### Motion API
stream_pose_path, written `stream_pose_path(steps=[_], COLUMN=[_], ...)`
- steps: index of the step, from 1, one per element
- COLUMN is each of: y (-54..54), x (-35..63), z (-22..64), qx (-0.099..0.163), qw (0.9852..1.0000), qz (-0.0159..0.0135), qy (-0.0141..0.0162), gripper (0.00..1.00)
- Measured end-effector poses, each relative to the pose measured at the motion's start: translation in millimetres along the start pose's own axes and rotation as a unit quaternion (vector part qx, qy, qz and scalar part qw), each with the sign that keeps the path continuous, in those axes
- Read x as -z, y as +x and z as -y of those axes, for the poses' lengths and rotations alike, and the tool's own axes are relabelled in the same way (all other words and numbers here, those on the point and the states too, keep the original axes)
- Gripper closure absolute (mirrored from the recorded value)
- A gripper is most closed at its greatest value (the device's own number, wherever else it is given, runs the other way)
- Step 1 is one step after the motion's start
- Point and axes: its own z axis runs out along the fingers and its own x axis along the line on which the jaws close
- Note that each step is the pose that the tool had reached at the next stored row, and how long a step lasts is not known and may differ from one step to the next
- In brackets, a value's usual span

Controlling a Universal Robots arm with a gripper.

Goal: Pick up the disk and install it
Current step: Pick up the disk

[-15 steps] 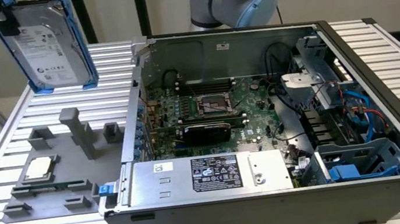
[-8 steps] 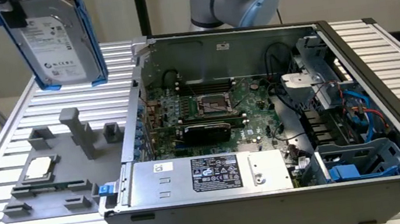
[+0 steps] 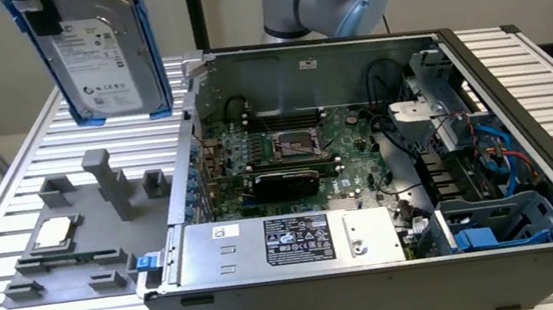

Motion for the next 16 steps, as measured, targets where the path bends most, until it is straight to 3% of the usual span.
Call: stream_pose_path(steps=[16], y=[31.0], x=[4.5], z=[72.7], qx=[0.000], qw=[1.0000], qz=[0.0001], qy=[0.0000], gripper=[1.00])
